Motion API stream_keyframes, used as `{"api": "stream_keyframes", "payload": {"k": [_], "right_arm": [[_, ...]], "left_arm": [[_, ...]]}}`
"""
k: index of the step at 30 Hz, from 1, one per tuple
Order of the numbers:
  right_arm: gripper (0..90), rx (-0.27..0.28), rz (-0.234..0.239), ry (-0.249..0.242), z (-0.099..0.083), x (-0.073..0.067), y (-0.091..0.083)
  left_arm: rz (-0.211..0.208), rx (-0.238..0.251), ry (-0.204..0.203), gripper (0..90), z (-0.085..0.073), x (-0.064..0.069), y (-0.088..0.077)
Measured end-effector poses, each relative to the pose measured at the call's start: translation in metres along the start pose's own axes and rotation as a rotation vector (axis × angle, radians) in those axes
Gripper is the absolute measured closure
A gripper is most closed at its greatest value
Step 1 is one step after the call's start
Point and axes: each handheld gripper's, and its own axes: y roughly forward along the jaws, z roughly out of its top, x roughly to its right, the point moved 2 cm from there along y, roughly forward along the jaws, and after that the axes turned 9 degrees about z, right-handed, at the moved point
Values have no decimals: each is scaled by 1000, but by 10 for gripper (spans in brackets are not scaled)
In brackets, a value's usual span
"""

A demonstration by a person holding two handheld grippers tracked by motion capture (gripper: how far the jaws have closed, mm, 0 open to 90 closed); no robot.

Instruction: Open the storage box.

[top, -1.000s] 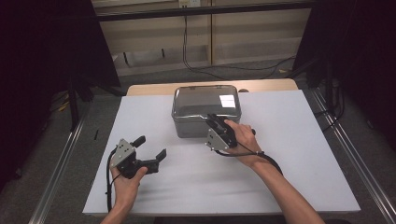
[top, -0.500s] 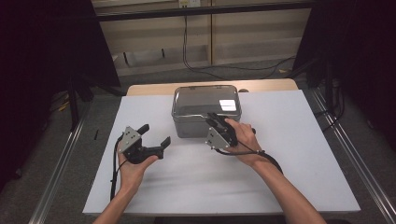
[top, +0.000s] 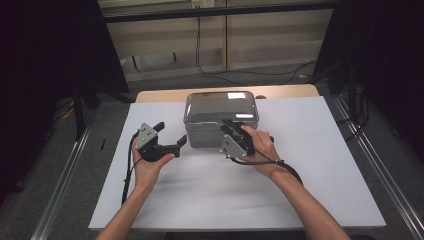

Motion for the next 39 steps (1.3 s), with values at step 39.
{"api": "stream_keyframes", "payload": {"k": [39], "right_arm": [[657, 13, -8, 53, 0, 6, 3]], "left_arm": [[30, -6, 80, 145, 8, -1, 53]]}}
